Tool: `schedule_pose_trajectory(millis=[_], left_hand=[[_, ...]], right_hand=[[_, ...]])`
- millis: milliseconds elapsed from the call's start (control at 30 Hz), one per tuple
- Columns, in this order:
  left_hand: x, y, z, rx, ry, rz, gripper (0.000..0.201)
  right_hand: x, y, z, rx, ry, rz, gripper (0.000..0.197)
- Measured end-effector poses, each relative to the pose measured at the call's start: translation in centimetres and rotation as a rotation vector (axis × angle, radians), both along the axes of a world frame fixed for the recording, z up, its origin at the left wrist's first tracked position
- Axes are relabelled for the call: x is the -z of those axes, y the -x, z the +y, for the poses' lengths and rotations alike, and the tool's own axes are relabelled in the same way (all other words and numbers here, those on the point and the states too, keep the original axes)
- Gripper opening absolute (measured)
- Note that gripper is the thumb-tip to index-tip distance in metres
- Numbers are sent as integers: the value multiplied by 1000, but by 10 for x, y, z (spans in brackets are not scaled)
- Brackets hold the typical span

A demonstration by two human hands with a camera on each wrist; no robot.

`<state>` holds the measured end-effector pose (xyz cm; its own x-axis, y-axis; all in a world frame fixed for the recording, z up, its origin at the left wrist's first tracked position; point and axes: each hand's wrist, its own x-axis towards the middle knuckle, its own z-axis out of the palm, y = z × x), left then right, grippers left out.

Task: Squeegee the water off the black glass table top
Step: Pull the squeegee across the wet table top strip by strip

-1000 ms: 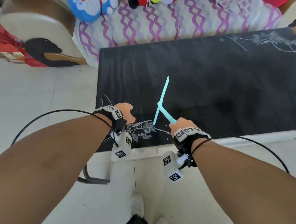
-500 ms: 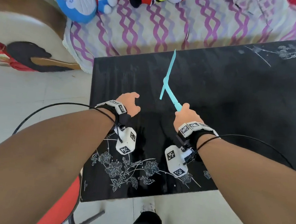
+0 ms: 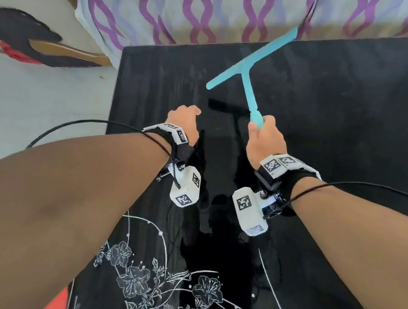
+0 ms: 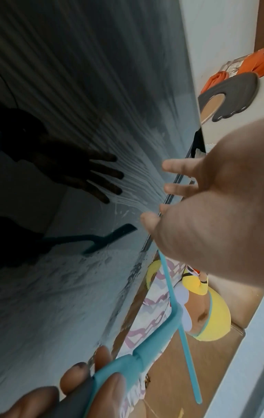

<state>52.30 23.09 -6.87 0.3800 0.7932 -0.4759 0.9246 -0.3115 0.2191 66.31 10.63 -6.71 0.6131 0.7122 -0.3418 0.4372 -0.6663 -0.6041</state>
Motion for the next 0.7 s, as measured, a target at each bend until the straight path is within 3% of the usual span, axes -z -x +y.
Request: schedule_pose_trajectory(millis=[200,433,567,700], left_hand=[[37,-21,44,0,-71,59,68],[43,-44,95,86,-45,248,130],[43,-48,112,193,29,383,135],[44,-51,117,266,-23,469,132]], right_hand=[[40,-17,50,43,-163,105,31],[57,-36,98,-15,-226,108,30],[56,-42,113,-47,-225,108,38],[55,-47,125,-91,-188,122,49]])
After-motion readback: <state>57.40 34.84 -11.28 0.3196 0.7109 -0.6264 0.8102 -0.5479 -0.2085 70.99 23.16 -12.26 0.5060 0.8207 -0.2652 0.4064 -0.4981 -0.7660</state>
